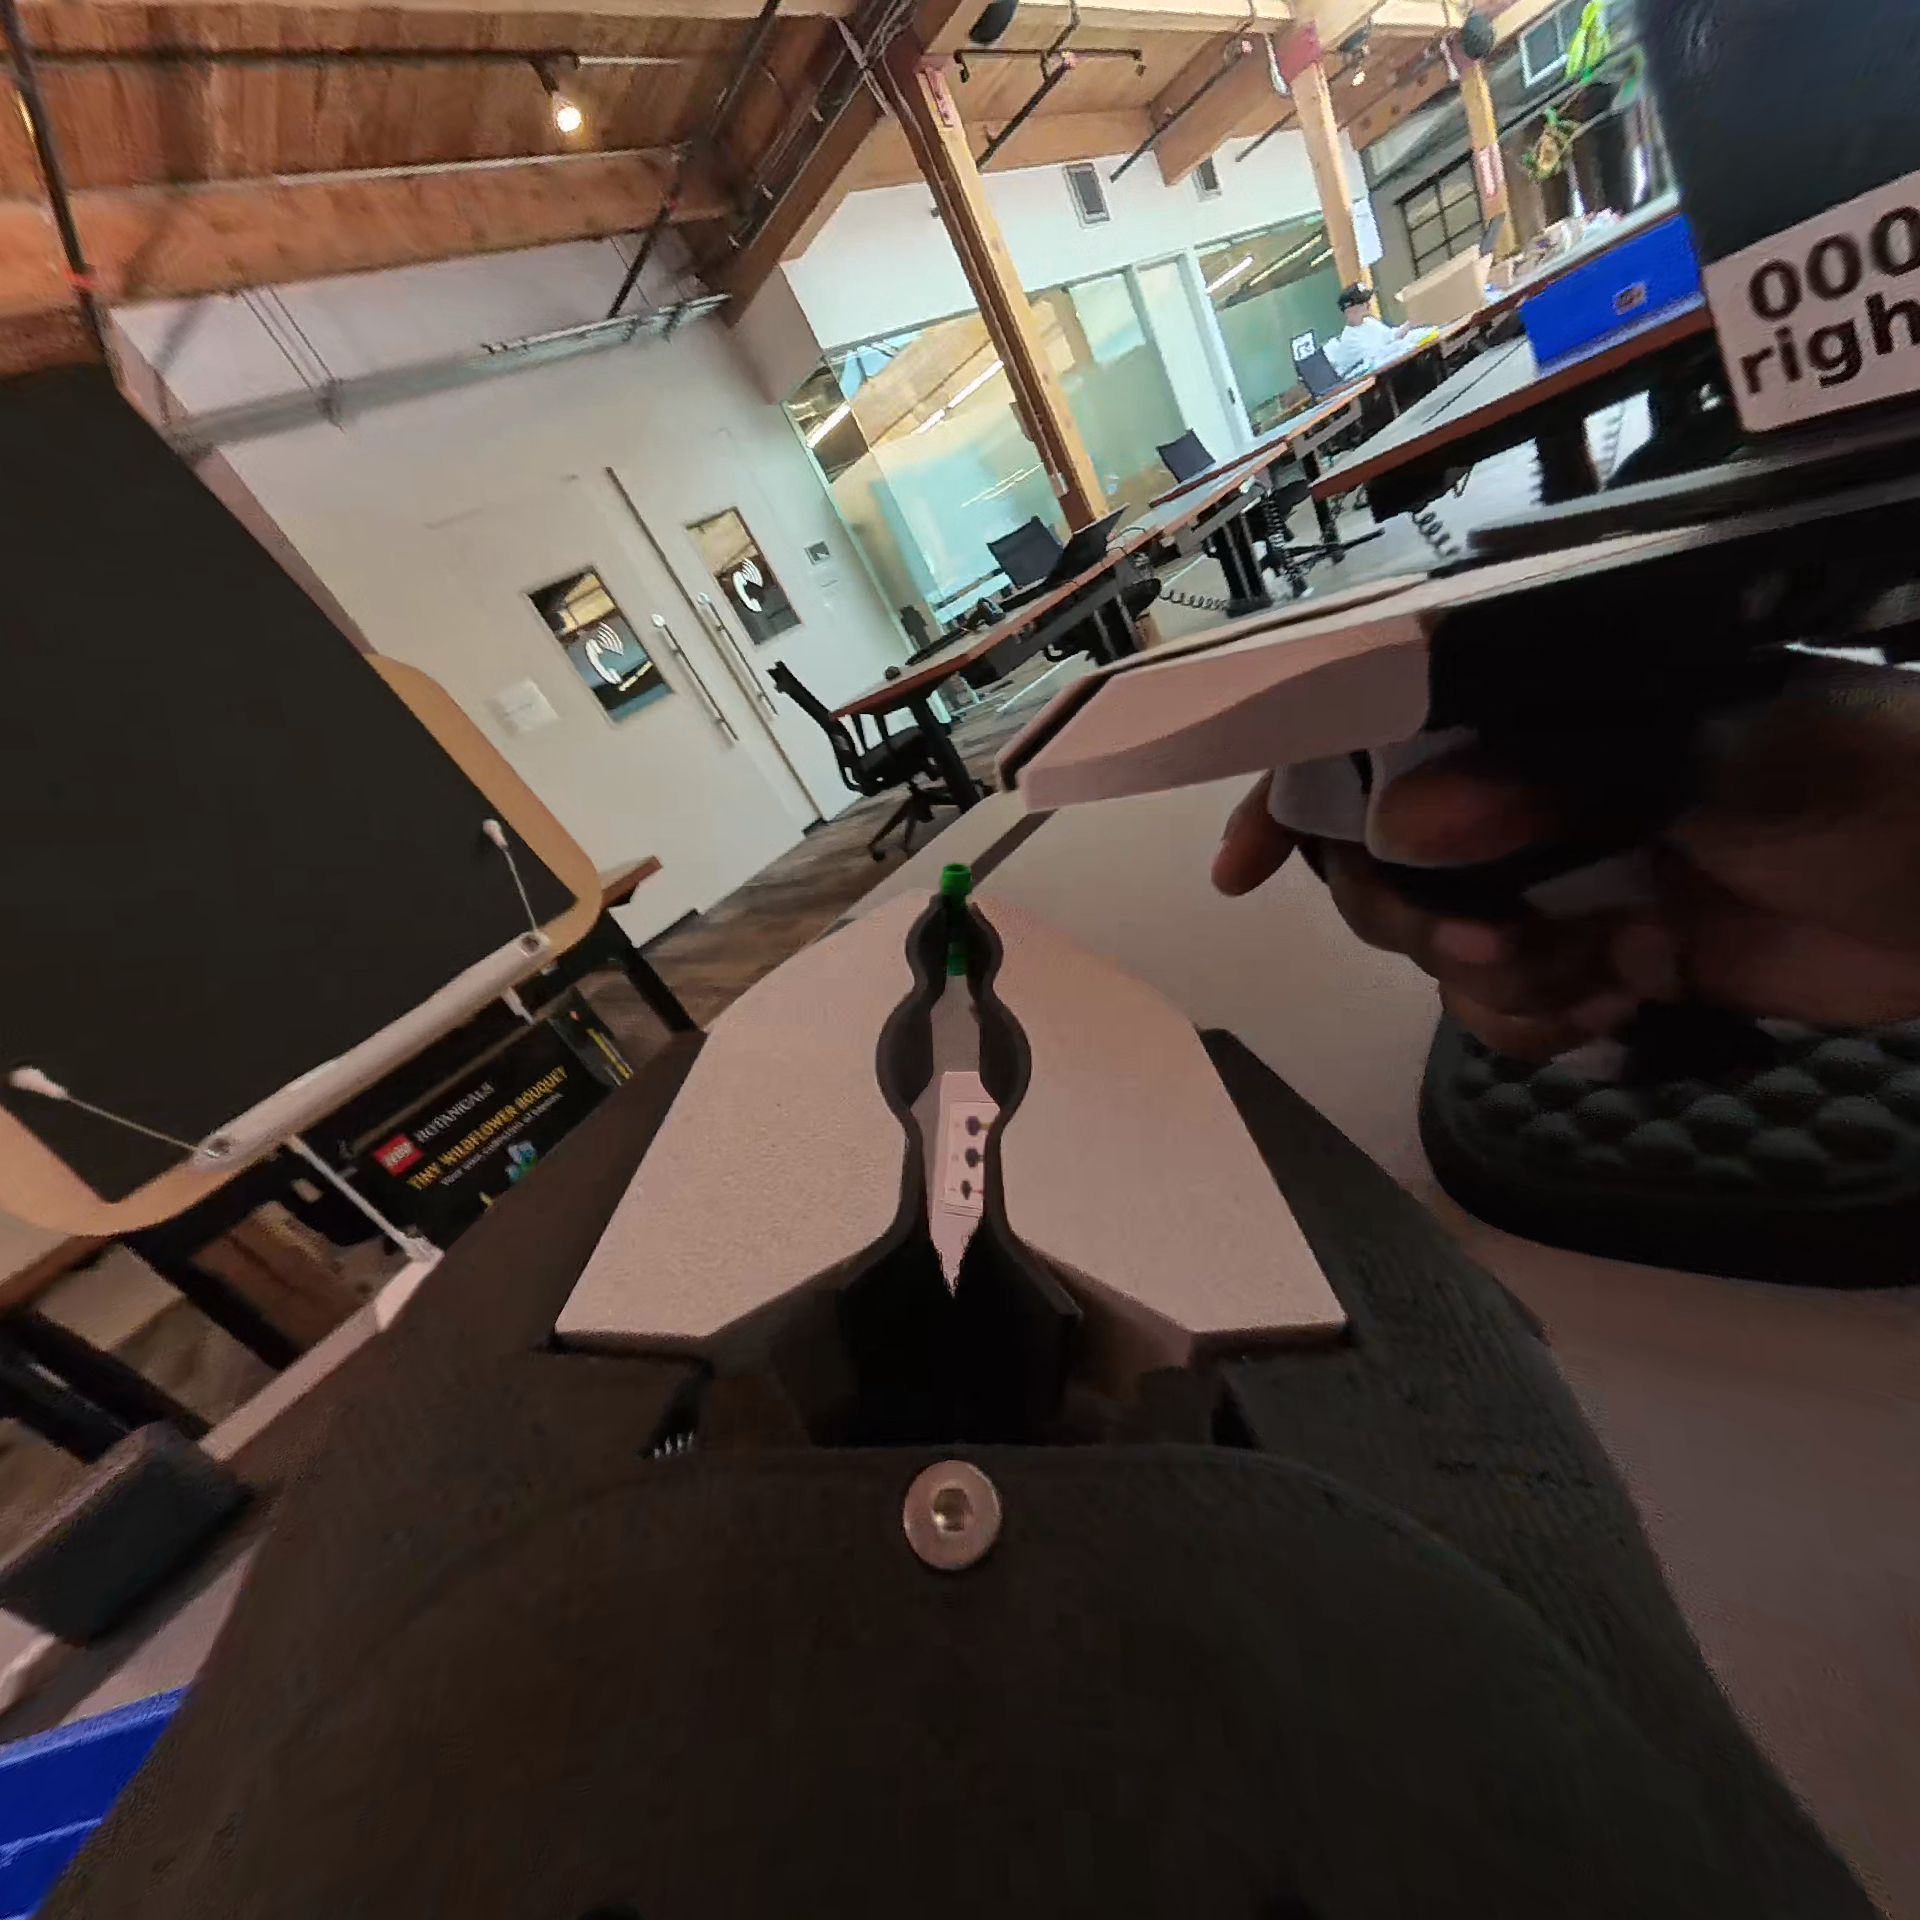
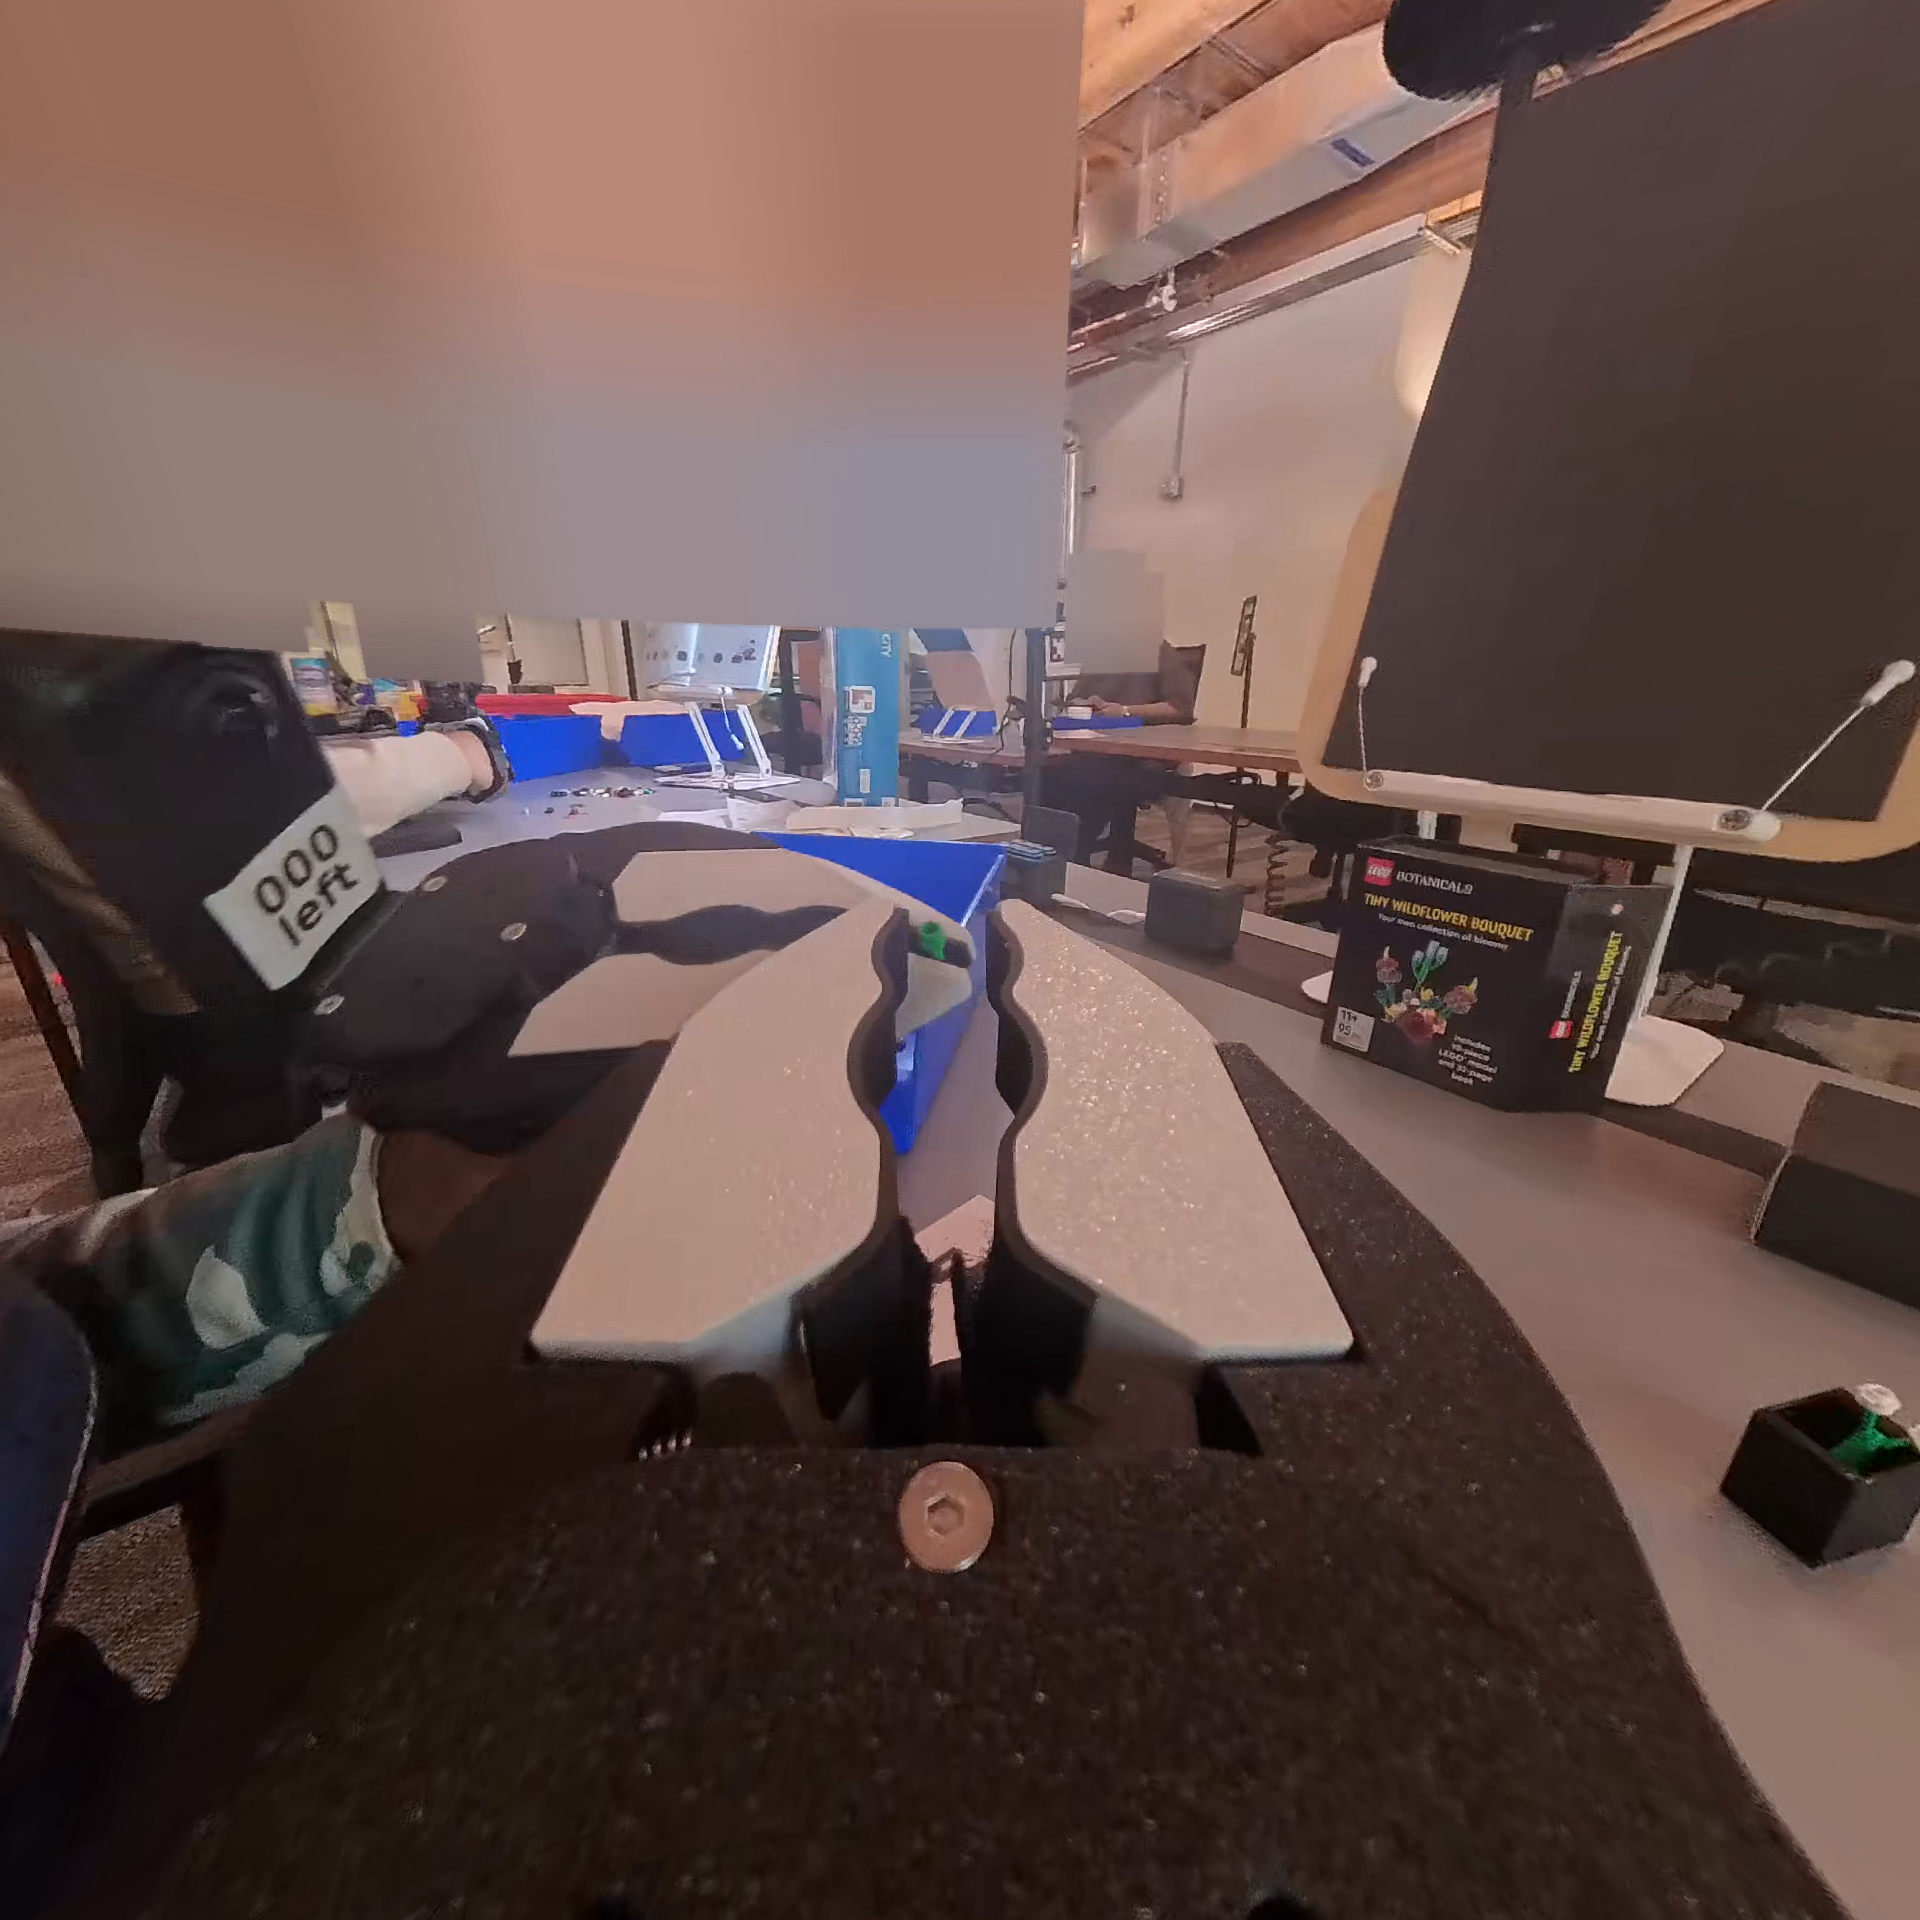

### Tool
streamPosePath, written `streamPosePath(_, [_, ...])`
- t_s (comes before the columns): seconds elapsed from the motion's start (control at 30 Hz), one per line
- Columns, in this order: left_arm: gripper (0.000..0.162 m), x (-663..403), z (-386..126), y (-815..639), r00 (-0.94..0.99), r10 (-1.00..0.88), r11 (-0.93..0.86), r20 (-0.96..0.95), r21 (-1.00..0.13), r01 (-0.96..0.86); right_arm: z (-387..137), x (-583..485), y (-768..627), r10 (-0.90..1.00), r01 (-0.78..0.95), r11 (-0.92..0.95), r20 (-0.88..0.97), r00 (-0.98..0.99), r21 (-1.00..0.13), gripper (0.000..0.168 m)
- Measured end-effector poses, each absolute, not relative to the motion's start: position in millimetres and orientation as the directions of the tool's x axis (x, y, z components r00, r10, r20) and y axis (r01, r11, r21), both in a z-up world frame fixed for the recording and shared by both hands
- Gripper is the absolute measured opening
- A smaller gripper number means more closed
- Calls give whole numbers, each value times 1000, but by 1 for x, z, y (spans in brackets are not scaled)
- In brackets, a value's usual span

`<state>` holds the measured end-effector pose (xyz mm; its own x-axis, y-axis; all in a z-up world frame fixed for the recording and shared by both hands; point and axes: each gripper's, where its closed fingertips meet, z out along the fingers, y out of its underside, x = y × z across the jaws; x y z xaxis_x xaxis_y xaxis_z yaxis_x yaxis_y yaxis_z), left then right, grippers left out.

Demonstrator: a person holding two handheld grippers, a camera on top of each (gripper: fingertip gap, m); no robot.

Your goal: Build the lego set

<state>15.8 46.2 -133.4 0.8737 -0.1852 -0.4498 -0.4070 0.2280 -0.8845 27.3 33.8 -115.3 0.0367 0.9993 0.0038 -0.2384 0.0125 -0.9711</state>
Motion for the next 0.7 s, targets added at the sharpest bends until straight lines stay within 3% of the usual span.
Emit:
streamPosePath(0.3, [3, 25, -137, 46, 752, -81, 244, -654, -745, -621, -129, 19, 29, 998, -184, -61, -62, -4, -981, 7])
streamPosePath(0.5, [4, 27, -143, 44, 765, -131, 245, -631, -768, -592, -133, 22, 31, 997, -138, -62, -56, -48, -988, 5])
streamPosePath(0.6, [15, 22, -146, 44, 800, -183, 221, -571, -817, -533, -139, 41, 44, 997, 18, -15, -16, -73, -1000, 5])
streamPosePath(0.7, [20, -10, -166, 47, 854, -250, 52, -457, -887, -460, -174, 84, 61, 992, 434, 14, -42, -119, -901, 5])
